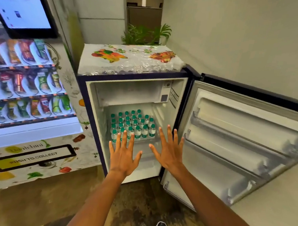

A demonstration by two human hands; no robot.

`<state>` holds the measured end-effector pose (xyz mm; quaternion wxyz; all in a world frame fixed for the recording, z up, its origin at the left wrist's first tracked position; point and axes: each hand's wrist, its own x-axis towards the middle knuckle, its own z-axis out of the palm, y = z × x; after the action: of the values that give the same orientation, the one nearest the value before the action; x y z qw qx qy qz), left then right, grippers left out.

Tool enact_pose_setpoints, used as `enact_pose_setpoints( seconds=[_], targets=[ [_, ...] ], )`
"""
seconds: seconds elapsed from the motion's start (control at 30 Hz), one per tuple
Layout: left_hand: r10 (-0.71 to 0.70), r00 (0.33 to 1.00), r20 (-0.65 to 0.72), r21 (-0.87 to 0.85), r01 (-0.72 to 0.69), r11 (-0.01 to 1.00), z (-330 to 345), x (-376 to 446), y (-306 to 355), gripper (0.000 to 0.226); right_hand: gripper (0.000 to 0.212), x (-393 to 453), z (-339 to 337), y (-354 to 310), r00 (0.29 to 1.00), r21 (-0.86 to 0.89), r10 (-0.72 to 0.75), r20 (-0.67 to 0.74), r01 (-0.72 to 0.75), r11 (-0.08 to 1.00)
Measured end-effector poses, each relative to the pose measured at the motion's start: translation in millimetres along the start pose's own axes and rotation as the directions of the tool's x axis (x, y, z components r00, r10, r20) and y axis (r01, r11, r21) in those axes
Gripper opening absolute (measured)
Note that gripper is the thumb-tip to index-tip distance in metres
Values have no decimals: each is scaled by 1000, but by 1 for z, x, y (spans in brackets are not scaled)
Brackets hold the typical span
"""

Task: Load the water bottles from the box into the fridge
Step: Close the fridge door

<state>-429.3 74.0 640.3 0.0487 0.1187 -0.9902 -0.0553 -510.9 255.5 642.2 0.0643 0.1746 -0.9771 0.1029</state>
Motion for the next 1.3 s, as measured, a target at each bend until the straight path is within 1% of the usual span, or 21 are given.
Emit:
enact_pose_setpoints(
  seconds=[0.17, 0.33, 0.43, 0.57, 0.67, 0.77, 0.87, 0.97, 1.03, 1.13, 1.2, 1.3],
  targets=[
    [89, 996, 23, -47, -87, 995, -11, -15, 36, 88, 86, -27, -26, 29, 996, -7, 51, -75, -52, 999],
    [214, 976, 38, -53, -212, 976, -16, -18, 91, 88, 89, -51, -55, 85, 979, -9, 141, -144, -144, 990],
    [303, 953, 19, -69, -301, 951, -18, -12, 129, 93, 87, -66, -71, 128, 966, 6, 182, -181, -184, 983],
    [415, 909, 35, -60, -412, 909, -21, -5, 196, 89, 87, -100, -89, 201, 945, -11, 240, -223, -249, 969],
    [473, 881, 24, -60, -471, 880, -21, 1, 245, 88, 88, -121, -102, 256, 925, -36, 291, -244, -309, 950],
    [522, 853, 7, -62, -521, 851, -20, 6, 292, 87, 89, -136, -119, 306, 912, -68, 310, -267, -339, 938],
    [568, 822, -37, -86, -569, 818, -19, 14, 337, 84, 89, -139, -145, 352, 888, -82, 317, -334, -363, 928],
    [592, 805, -39, -61, -594, 803, -15, 22, 374, 84, 91, -130, -174, 388, 866, -95, 335, -371, -394, 914],
    [596, 803, -20, -51, -596, 801, -15, 25, 393, 93, 90, -120, -196, 408, 857, -120, 328, -397, -402, 908],
    [574, 817, 50, -33, -573, 819, -10, 26, 408, 108, 88, -100, -226, 430, 866, -138, 276, -418, -360, 923],
    [553, 826, 108, 2, -556, 831, -2, 23, 410, 104, 88, -86, -241, 441, 875, -142, 241, -420, -326, 935],
    [526, 843, 114, 13, -531, 847, 1, 21, 412, 90, 90, -71, -251, 451, 892, -166, 229, -388, -313, 935]
  ],
)
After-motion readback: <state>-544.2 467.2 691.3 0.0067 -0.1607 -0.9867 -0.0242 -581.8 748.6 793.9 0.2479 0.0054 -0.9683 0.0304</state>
